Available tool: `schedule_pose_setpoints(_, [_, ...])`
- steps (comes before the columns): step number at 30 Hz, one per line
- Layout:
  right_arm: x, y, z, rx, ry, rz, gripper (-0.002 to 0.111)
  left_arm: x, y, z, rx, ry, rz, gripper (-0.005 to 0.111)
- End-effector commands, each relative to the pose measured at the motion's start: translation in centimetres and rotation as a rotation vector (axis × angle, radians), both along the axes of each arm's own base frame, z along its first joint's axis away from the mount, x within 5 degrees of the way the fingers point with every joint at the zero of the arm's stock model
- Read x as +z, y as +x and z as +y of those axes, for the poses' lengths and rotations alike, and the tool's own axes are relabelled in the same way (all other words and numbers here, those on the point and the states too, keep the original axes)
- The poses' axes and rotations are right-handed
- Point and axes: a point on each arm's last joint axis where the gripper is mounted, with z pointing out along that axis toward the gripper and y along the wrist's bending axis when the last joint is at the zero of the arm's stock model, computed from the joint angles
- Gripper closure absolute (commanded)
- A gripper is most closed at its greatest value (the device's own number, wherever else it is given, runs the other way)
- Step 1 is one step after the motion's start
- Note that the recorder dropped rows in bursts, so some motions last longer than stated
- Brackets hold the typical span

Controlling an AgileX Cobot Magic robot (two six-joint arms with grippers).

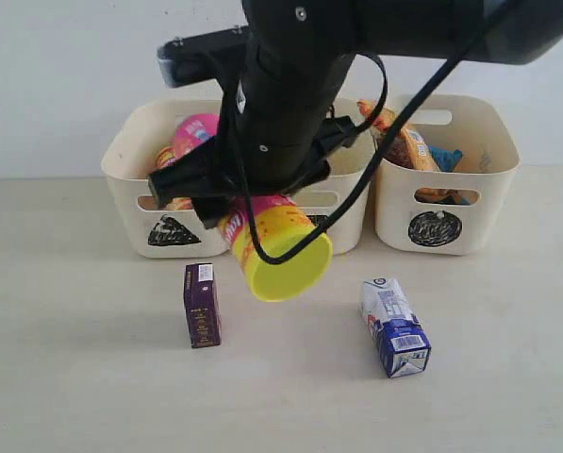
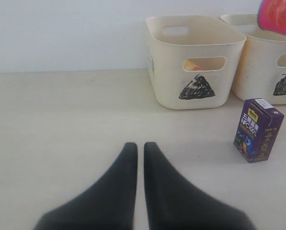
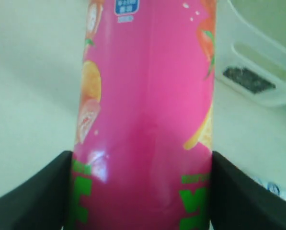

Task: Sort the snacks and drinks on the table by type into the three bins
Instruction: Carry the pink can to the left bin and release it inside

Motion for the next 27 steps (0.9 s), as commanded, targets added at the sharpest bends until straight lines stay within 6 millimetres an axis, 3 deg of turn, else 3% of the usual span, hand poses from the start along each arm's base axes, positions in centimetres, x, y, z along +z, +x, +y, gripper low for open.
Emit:
schedule_pose_setpoints(1, [1.1, 1.2, 1.6, 0.074, 0.160, -0.171, 0.108, 0.2, 0.0, 0.0, 0.004, -0.010, -0.012, 0.103])
schedule_pose_setpoints(7, [1.2, 3.8, 4.0, 0.119, 0.280, -0.344, 0.108, 0.2, 0.0, 0.0, 0.004, -0.010, -0.012, 0.103])
schedule_pose_setpoints(18, [-0.4, 12.2, 6.6, 0.072, 0.352, -0.501, 0.108, 0.2, 0.0, 0.0, 0.004, -0.010, -0.012, 0.103])
schedule_pose_setpoints(21, [-1.5, 14.9, 7.1, 0.074, 0.426, -0.595, 0.108, 0.2, 0.0, 0.0, 0.004, -0.010, -0.012, 0.103])
schedule_pose_setpoints(24, [-4.2, 18.1, 7.0, 0.079, 0.493, -0.701, 0.108, 0.2, 0.0, 0.0, 0.004, -0.010, -0.012, 0.103])
schedule_pose_setpoints(27, [-6.5, 19.8, 6.8, 0.082, 0.537, -0.759, 0.108, 0.2, 0.0, 0.0, 0.004, -0.010, -0.012, 0.103])
